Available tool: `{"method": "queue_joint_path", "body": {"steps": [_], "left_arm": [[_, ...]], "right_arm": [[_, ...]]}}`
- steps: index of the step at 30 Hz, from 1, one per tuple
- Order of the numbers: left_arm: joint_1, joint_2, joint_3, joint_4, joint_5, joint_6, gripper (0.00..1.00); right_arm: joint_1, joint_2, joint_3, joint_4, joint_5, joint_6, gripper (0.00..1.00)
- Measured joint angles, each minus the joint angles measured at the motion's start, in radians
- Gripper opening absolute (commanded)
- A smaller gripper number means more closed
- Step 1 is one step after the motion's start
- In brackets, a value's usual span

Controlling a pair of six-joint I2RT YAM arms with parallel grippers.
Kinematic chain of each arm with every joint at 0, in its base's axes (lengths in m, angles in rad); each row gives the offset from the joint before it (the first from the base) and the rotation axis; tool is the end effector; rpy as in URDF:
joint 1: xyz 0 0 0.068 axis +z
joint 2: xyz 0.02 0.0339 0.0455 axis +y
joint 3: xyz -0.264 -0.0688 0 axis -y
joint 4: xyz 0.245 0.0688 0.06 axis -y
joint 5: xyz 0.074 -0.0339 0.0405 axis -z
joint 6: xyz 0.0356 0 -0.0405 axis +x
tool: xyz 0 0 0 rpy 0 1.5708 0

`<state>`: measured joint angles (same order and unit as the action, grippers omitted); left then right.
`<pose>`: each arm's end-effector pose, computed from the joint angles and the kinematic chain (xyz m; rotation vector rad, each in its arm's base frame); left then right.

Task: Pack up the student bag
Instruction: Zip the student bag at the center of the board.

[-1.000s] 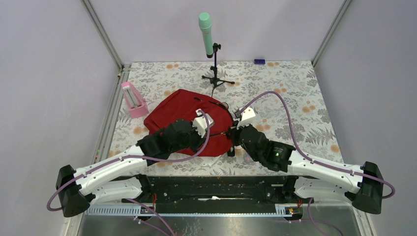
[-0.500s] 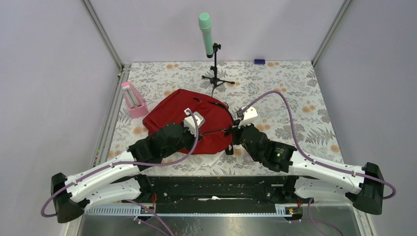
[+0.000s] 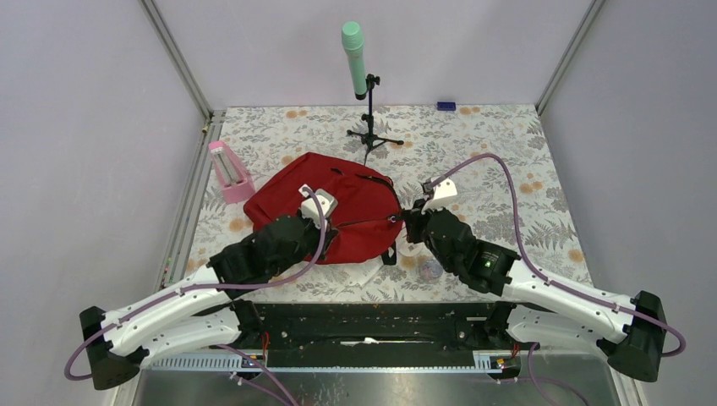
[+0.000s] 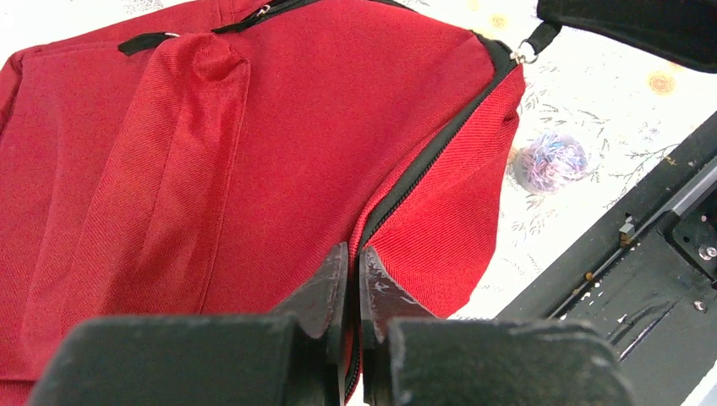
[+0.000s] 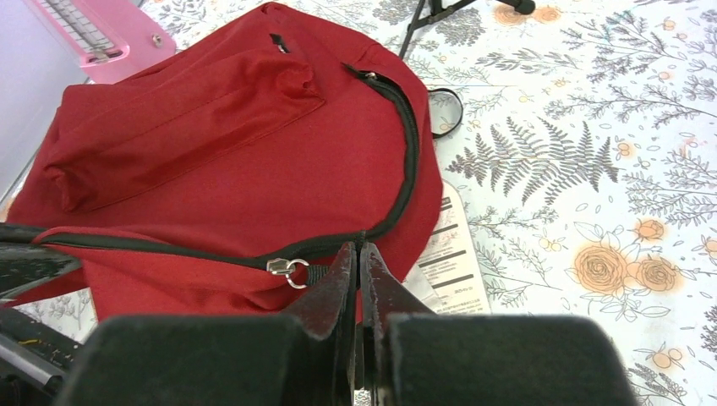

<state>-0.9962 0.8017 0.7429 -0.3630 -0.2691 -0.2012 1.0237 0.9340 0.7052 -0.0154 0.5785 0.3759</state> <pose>0.1076 -0.1487 0.3043 0.6140 1.9163 -0.5071 0.1290 0.1743 0.3035 -0.1715 1.7921 0.4833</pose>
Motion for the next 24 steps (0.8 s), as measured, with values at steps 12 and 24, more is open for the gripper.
{"method": "queue_joint_path", "body": {"steps": [12,24], "left_arm": [[0.0,-0.047,0.001,-0.069,-0.077,-0.01,0.0],[0.003,-0.105,0.006,-0.137,-0.119,-0.01,0.0]], "right_arm": [[-0.053,-0.006,-0.021,-0.021,0.004,0.009,0.0],[-0.142,0.101,-0.021,0.021,-0.049,0.01,0.0]]}}
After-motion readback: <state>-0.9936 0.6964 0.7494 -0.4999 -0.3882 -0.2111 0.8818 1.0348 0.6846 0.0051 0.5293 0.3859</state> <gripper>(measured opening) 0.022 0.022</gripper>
